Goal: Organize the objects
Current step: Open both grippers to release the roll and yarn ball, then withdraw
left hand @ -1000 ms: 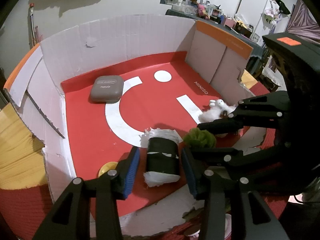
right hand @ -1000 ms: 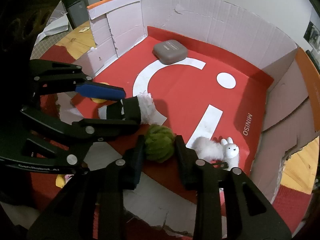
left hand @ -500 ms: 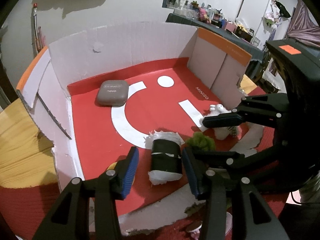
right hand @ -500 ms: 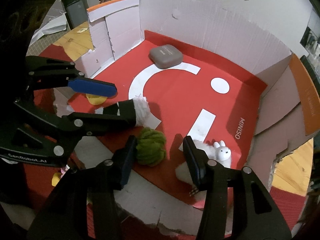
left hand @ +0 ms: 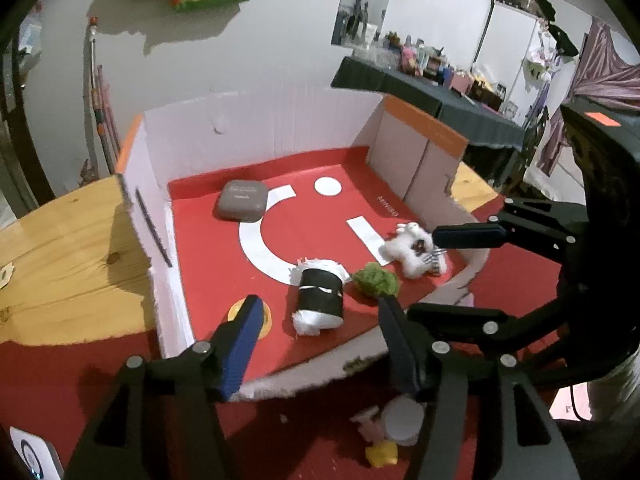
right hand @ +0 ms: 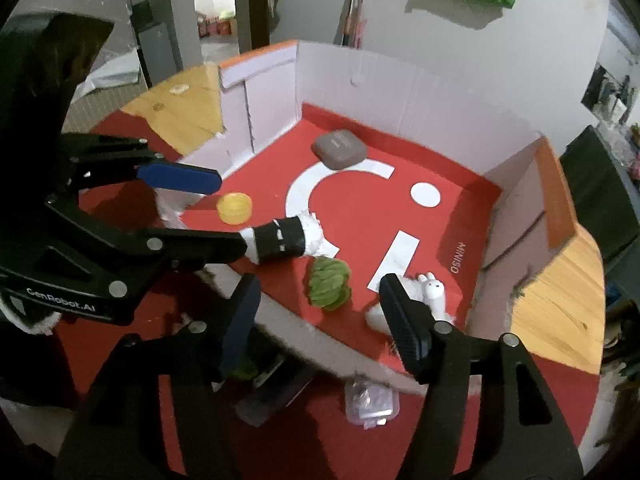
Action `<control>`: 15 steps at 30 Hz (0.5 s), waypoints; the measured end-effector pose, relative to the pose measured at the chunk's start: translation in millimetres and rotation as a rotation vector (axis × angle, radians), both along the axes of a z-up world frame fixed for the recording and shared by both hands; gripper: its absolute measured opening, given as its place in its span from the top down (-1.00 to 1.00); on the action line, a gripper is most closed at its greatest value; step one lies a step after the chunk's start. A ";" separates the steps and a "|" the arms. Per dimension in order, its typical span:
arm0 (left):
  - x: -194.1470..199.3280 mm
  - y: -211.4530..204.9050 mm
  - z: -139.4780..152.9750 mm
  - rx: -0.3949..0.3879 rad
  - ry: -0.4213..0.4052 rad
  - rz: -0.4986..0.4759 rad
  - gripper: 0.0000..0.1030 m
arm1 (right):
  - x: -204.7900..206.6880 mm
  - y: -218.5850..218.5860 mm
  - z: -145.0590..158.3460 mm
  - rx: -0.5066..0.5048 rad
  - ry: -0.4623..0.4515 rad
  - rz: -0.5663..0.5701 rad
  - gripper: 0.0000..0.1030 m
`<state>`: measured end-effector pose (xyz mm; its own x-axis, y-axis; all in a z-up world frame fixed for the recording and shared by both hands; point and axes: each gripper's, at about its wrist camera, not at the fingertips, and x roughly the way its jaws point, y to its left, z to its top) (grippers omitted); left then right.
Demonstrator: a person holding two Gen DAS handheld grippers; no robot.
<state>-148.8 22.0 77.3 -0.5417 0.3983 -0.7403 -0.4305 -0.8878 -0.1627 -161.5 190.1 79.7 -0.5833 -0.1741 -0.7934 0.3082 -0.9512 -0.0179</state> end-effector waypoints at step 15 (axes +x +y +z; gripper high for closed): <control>52.4 -9.8 12.4 0.049 0.079 0.062 -0.56 | 65.6 7.2 26.7 -0.067 0.116 -0.127 -0.53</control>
